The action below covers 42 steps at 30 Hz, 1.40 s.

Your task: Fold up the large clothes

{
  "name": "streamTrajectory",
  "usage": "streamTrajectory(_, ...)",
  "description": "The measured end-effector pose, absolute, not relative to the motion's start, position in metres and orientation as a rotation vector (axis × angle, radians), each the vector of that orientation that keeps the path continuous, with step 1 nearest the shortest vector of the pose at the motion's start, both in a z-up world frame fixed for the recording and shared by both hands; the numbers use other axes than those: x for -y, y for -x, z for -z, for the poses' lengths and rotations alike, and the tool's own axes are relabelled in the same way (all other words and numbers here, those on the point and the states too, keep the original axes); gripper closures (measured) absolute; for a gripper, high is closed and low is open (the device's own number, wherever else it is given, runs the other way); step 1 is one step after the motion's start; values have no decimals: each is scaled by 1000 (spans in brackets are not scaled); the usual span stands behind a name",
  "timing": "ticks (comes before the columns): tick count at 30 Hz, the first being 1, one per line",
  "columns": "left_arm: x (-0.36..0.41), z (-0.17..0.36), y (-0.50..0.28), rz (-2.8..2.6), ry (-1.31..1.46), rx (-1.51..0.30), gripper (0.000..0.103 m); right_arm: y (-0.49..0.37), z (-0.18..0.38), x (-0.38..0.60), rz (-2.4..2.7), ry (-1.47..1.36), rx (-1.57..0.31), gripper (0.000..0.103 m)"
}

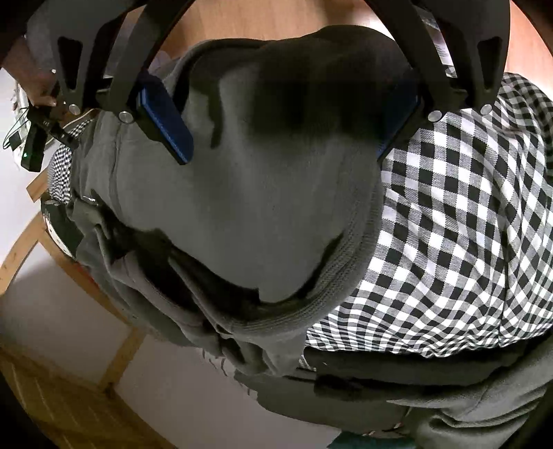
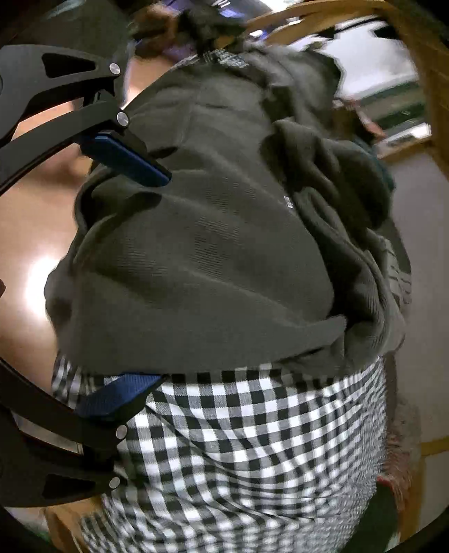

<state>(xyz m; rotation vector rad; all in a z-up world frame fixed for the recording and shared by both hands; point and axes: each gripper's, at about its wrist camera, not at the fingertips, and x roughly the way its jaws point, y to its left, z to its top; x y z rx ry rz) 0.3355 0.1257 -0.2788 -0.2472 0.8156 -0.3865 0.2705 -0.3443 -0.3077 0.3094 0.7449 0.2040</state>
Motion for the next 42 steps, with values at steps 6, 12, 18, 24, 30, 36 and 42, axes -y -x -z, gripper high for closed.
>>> streamTrajectory(6, -112, 281, -330, 377, 104, -834, 5, -271, 309, 352, -265, -423, -703, 5)
streamTrajectory(12, -101, 270, -320, 408, 53, -814, 19, -264, 298, 335, -229, -347, -723, 37)
streamTrajectory(18, -99, 262, -313, 450, 52, -768, 19, -252, 290, 344, -284, -426, -684, 45)
streamTrajectory(24, -96, 266, -318, 435, 54, -765, 19, -259, 308, 337, -223, -295, -802, 42)
streamTrajectory(30, -98, 258, -315, 458, 105, -721, 19, -254, 298, 333, -364, -372, -738, 42)
streamTrajectory(36, -94, 255, -311, 453, 79, -701, 19, -251, 293, 329, -479, -457, -688, 42)
streamTrajectory(42, -93, 291, -330, 351, 45, -902, 9, -259, 312, 321, -305, -293, -823, 41)
